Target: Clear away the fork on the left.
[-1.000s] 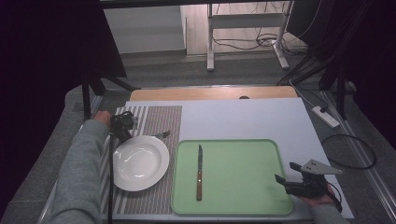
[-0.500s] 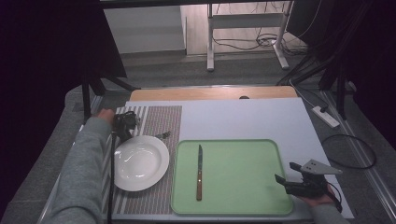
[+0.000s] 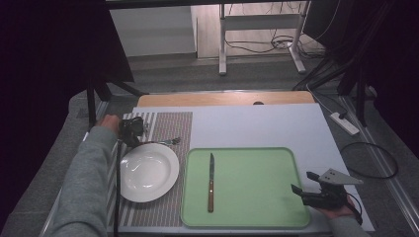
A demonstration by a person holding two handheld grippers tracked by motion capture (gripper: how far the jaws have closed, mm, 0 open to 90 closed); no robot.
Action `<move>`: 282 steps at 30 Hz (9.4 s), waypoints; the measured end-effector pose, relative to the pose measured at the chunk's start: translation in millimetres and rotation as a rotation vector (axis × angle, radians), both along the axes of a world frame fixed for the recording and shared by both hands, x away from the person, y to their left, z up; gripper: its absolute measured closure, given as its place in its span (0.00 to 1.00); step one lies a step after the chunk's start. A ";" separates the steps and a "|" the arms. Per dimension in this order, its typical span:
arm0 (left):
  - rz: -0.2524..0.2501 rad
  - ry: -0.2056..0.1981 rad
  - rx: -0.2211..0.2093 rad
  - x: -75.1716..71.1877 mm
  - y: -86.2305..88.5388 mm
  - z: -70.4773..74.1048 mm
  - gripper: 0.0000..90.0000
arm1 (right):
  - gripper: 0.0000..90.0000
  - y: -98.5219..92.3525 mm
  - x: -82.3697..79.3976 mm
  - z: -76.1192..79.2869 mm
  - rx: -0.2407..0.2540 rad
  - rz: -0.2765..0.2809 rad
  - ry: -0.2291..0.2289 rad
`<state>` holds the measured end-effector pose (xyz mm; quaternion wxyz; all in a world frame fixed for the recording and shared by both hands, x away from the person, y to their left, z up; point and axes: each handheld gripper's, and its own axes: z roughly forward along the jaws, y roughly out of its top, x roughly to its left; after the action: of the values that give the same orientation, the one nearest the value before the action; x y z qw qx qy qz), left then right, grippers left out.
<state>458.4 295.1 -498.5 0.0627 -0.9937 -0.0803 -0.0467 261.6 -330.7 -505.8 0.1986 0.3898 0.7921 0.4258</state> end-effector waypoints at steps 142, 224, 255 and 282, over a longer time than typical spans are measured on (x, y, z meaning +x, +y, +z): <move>0.125 -0.221 -0.543 -129.8 -260.7 21.6 0.84 | 0.25 -0.9 -6.1 4.9 0.006 0.013 -0.037; 0.247 -0.175 -0.725 -147.6 -241.7 13.9 0.39 | 0.25 -0.5 -5.7 4.8 0.005 0.017 -0.035; 0.378 -0.329 -0.813 -213.5 -155.9 12.7 0.37 | 0.32 1.3 -3.7 3.4 0.001 0.038 -0.017; 0.420 -0.359 -0.821 -225.9 -136.3 6.4 0.37 | 1.00 76.0 44.5 10.4 -0.029 0.212 0.007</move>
<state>232.5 158.8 -492.2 -0.3408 -0.8750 -0.3001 -0.1678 306.1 -254.8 -495.4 0.1553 0.3022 0.8356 0.4317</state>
